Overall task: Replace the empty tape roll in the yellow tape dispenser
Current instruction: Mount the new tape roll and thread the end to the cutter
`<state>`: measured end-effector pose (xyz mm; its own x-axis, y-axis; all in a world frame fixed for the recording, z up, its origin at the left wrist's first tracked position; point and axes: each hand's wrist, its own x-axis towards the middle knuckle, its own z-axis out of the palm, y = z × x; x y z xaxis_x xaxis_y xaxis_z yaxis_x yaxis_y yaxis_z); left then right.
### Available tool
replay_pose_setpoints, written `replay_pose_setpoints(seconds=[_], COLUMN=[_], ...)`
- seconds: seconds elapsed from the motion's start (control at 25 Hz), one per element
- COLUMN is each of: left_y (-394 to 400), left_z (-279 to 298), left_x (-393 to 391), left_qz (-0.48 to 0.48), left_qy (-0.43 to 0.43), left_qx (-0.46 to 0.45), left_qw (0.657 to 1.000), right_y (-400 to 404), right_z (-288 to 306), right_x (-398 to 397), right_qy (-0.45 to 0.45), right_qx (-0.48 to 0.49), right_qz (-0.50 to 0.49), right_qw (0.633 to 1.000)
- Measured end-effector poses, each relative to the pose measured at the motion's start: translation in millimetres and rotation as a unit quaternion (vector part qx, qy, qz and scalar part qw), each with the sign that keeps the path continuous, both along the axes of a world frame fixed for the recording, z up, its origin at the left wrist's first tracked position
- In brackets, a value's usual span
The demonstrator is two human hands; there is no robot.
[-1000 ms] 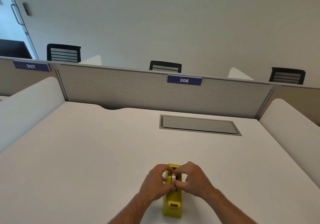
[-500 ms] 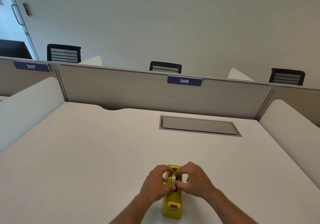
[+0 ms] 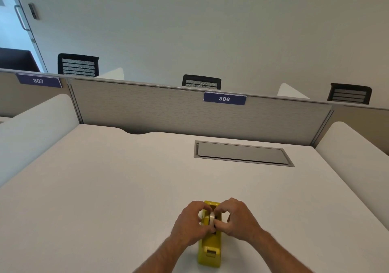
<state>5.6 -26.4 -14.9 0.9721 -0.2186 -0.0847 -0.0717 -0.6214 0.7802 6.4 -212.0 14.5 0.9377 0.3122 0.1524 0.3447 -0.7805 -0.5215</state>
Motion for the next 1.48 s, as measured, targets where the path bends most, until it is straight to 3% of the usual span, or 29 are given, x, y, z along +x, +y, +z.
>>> replay_pose_setpoints(seconds=[0.2, 0.52, 0.96, 1.2, 1.48], left_y=[-1.5, -0.5, -1.4, -1.9, -1.9], left_z=[1.6, 0.2, -2.6, -3.7, -4.8], left_x=[-0.5, -0.9, 0.8, 2.4, 3.9], left_qz=[0.003, -0.005, -0.003, 0.000, -0.007], left_qy=[-0.005, -0.009, -0.009, 0.011, 0.002], left_qx=[0.001, -0.009, -0.010, -0.006, -0.008], left_qw=[1.000, 1.000, 1.000, 1.000, 1.000], right_y=[2.2, 0.8, 1.7, 2.3, 2.9], right_z=[-1.4, 0.5, 4.7, 6.0, 6.6], right_x=[-2.1, -0.1, -1.6, -0.7, -3.0], right_qy=[0.002, -0.007, 0.037, 0.032, 0.043], right_qx=[-0.009, 0.051, -0.001, 0.040, 0.008], right_qz=[0.014, 0.002, 0.004, -0.023, -0.021], right_qw=[1.000, 0.999, 0.999, 0.998, 0.999])
